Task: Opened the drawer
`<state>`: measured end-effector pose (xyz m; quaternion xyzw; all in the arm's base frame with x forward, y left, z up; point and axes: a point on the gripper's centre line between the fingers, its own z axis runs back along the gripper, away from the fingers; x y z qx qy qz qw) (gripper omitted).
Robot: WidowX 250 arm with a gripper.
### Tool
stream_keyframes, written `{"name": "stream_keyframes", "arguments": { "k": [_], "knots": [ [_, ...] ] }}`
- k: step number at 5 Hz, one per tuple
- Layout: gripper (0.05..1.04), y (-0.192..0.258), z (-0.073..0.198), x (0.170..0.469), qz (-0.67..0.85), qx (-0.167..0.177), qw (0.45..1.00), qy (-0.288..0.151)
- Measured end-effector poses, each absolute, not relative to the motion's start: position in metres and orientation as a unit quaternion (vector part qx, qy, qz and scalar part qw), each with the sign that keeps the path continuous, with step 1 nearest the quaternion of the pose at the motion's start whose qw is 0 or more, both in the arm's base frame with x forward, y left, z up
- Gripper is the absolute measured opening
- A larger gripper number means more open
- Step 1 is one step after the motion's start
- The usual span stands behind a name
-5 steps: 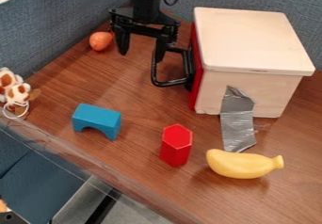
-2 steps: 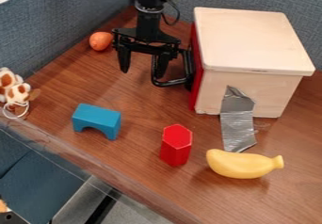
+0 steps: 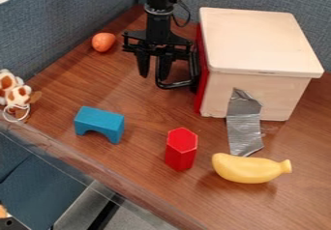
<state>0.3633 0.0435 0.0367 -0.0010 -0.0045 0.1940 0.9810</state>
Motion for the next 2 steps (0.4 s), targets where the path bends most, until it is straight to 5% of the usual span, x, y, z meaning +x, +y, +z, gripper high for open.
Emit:
{"name": "stream_keyframes", "arguments": {
  "k": [1, 2],
  "knots": [
    [0.186, 0.0431, 0.0367, 0.3636, 0.192, -0.002, 0.981, -0.005],
    [0.144, 0.0474, 0.0367, 0.3633, 0.201, -0.006, 0.980, -0.006]
  ]
}}
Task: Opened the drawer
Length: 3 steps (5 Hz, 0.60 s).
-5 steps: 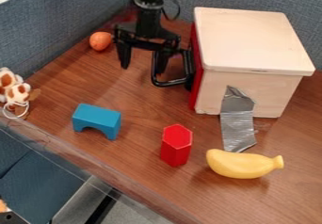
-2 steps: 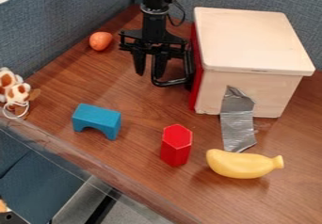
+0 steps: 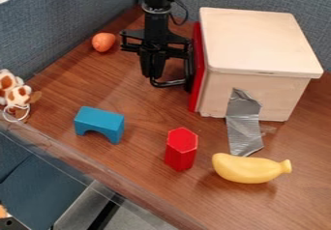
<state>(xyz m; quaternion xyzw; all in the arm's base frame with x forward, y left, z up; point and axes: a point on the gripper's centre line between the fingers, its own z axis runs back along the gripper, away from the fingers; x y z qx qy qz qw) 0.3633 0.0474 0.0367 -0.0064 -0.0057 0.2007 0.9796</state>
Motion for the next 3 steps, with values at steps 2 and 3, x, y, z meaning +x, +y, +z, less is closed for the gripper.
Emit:
{"name": "stream_keyframes", "arguments": {
  "k": [2, 3],
  "knots": [
    [0.139, 0.063, 0.038, 0.362, 0.203, 0.012, 0.979, -0.006],
    [0.138, 0.072, 0.039, 0.360, 0.202, 0.022, 0.979, -0.007]
  ]
}}
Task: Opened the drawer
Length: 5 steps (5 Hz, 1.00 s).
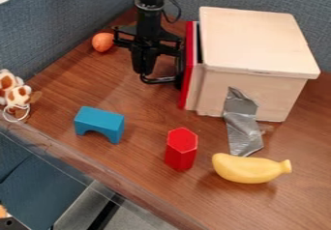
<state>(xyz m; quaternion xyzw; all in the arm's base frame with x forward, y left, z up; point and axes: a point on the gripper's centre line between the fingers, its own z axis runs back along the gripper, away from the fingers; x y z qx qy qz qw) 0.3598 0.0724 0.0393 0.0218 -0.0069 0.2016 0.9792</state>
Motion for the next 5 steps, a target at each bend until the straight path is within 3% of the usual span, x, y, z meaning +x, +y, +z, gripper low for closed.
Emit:
{"name": "stream_keyframes", "arguments": {
  "k": [5],
  "knots": [
    [0.137, 0.092, 0.060, 0.346, 0.219, 0.041, 0.974, -0.026]
  ]
}}
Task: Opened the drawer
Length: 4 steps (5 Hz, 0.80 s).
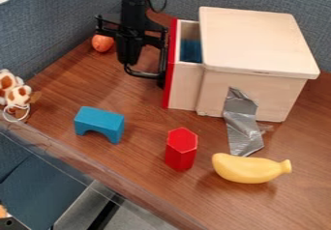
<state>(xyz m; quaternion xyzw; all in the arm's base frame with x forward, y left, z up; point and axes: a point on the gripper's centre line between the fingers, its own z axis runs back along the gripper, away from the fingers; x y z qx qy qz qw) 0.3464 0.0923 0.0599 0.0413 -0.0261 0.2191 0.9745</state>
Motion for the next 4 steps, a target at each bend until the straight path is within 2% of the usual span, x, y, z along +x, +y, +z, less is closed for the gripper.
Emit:
{"name": "stream_keyframes", "arguments": {
  "k": [4],
  "knots": [
    [0.118, 0.124, 0.060, 0.329, 0.226, 0.050, 0.973, -0.013]
  ]
}}
